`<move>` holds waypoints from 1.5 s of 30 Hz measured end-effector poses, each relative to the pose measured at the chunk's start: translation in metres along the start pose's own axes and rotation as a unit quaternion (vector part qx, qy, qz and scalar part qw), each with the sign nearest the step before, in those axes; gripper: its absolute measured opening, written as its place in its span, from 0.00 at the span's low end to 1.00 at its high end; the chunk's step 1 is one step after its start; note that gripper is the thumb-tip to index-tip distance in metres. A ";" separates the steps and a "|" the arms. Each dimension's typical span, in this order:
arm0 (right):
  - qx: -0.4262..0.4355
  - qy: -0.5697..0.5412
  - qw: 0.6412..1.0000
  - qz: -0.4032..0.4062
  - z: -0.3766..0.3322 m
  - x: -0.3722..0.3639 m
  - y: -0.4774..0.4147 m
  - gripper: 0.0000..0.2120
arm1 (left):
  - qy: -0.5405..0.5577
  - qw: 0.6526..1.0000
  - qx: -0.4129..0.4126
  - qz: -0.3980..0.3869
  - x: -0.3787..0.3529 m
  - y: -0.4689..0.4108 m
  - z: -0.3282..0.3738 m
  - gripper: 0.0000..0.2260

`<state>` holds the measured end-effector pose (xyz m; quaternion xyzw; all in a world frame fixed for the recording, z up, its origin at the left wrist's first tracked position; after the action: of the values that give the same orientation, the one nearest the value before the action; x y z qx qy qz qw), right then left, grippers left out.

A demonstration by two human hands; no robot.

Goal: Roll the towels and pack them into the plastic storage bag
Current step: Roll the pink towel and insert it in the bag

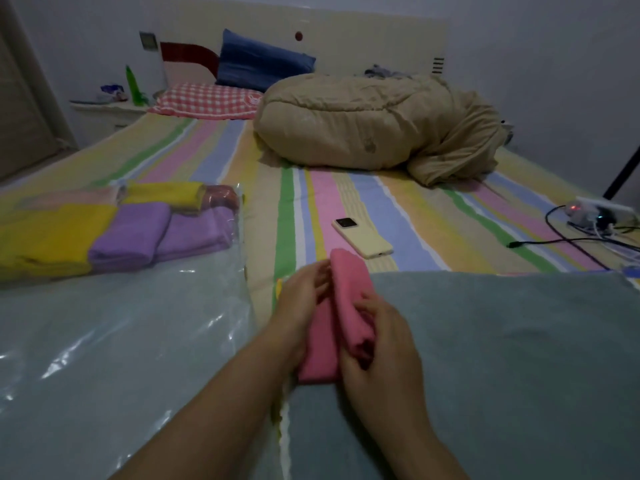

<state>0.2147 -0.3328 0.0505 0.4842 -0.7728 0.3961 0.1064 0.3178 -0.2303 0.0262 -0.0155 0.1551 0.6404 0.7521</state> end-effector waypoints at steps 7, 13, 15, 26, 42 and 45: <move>0.153 0.216 0.949 -0.169 -0.028 -0.056 0.010 0.24 | -0.043 0.997 0.053 0.036 0.058 -0.012 -0.008 0.16; 0.013 0.040 0.977 -0.211 -0.027 -0.049 0.007 0.29 | -0.179 0.983 0.006 0.050 0.064 -0.020 -0.004 0.26; -0.104 -0.031 0.988 -0.109 -0.001 -0.027 -0.006 0.17 | -0.179 0.982 0.006 0.051 0.065 -0.024 -0.006 0.27; -0.360 -0.185 0.876 -0.260 0.044 -0.005 0.014 0.20 | -0.508 0.791 -0.339 -0.030 0.004 0.049 0.036 0.21; -0.107 0.360 0.852 -0.364 -0.001 -0.011 0.047 0.55 | -0.699 0.565 -0.382 -0.215 -0.037 0.081 -0.016 0.21; -0.111 0.338 0.863 -0.359 0.001 -0.004 0.047 0.50 | -0.671 0.585 -0.411 -0.195 -0.037 0.087 -0.005 0.17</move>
<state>0.1783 -0.3203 0.0238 0.5497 -0.5014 0.3810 0.5489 0.2278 -0.2515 0.0460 0.0819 -0.6801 0.3027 0.6627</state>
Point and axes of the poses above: each hand's wrist, its own y-axis away from the middle knuckle, its own x-axis out of the back of the hand, z = x × y, the point moved 10 cm from there along -y, towards the middle knuckle, and after that the axes turned 3 degrees about x, right-handed, at the moved point
